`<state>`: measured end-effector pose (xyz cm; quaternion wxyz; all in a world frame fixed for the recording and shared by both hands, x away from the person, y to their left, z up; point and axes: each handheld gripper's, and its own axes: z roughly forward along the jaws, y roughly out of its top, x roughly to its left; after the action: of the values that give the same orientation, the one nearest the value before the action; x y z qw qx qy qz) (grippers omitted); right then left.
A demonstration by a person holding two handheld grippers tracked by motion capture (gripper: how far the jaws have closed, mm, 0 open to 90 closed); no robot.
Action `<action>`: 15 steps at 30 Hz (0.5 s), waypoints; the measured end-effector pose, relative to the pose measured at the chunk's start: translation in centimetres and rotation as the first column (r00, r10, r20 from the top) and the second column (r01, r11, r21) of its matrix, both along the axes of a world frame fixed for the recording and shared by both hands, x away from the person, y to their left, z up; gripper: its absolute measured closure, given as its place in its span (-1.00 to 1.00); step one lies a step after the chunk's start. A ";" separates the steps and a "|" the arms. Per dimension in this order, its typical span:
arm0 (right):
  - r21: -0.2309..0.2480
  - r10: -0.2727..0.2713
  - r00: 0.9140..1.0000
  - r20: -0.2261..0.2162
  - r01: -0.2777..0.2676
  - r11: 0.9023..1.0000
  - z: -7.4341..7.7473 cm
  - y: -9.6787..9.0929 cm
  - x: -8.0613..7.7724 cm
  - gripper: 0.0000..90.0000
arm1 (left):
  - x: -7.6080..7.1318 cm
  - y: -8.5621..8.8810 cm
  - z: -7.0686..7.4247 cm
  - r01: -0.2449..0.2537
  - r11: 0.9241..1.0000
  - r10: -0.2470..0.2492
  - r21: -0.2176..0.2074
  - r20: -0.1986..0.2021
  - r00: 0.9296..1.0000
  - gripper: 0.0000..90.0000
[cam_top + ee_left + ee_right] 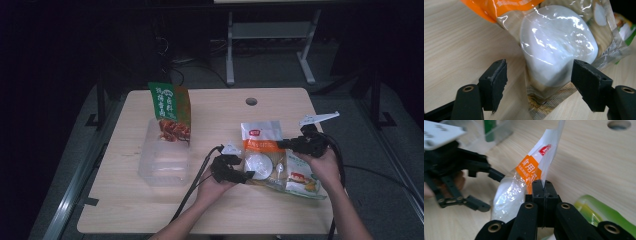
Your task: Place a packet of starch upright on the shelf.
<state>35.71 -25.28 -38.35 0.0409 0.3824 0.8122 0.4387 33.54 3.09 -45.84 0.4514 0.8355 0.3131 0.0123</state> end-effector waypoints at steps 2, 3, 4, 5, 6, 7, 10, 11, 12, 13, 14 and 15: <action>0.009 0.036 0.998 0.047 -0.036 0.999 0.6 0.1 -0.8 1.00 | 0.3 0.2 -0.1 -0.008 0.999 0.005 -0.050 -0.049 0.999 -0.43; 0.016 0.050 0.997 0.062 -0.051 0.999 0.8 0.2 -1.0 1.00 | 0.4 0.3 -0.1 -0.004 0.998 -0.001 -0.066 -0.065 0.998 -0.43; 0.016 0.050 0.997 0.062 -0.051 0.999 0.8 0.2 -1.0 1.00 | 0.4 0.3 -0.1 -0.004 0.998 -0.001 -0.066 -0.065 0.998 -0.43; 0.024 0.073 0.994 0.083 -0.075 0.997 1.2 0.3 -1.5 1.00 | 0.7 0.5 -0.1 -0.002 0.995 -0.006 -0.098 -0.089 0.996 -0.42; 0.029 0.086 0.992 0.094 -0.089 0.996 1.3 0.4 -1.7 1.00 | 0.7 0.5 -0.1 -0.002 0.995 -0.006 -0.098 -0.089 0.996 -0.40; 0.034 0.098 0.990 0.101 -0.102 0.994 1.5 0.5 -1.9 1.00 | 0.9 0.6 -0.2 0.003 0.991 -0.018 -0.132 -0.114 0.993 -0.37; 0.027 0.126 0.985 0.120 -0.130 0.991 1.8 0.8 -2.3 1.00 | 1.3 0.6 -0.3 0.017 0.984 -0.043 -0.177 -0.145 0.989 -0.30; 0.023 0.134 0.983 0.126 -0.138 0.990 1.9 1.0 -2.4 1.00 | 1.3 0.6 -0.3 0.017 0.981 -0.048 -0.196 -0.158 0.986 -0.24; 0.023 0.134 0.983 0.126 -0.138 0.990 1.9 1.0 -2.4 1.00 | 1.3 0.6 -0.3 0.017 0.981 -0.048 -0.196 -0.158 0.986 -0.16; 0.029 0.146 0.980 0.132 -0.151 0.988 2.0 1.1 -2.5 1.00 | 1.4 0.6 -0.2 0.040 0.973 -0.075 -0.225 -0.151 0.986 -0.07; 0.028 0.152 0.979 0.136 -0.157 0.987 2.0 1.2 -2.5 1.00 | 1.3 0.5 -0.1 0.034 0.973 -0.069 -0.227 -0.146 0.987 0.05; 0.026 0.150 0.978 0.144 -0.156 0.987 2.0 1.3 -2.5 1.00 | 1.1 0.4 0.1 0.025 0.975 -0.057 -0.222 -0.141 0.988 0.09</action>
<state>33.21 -24.01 -36.33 0.0574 0.2874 0.8259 0.4817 34.63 3.49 -45.79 0.5169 0.7854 0.3275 -0.0932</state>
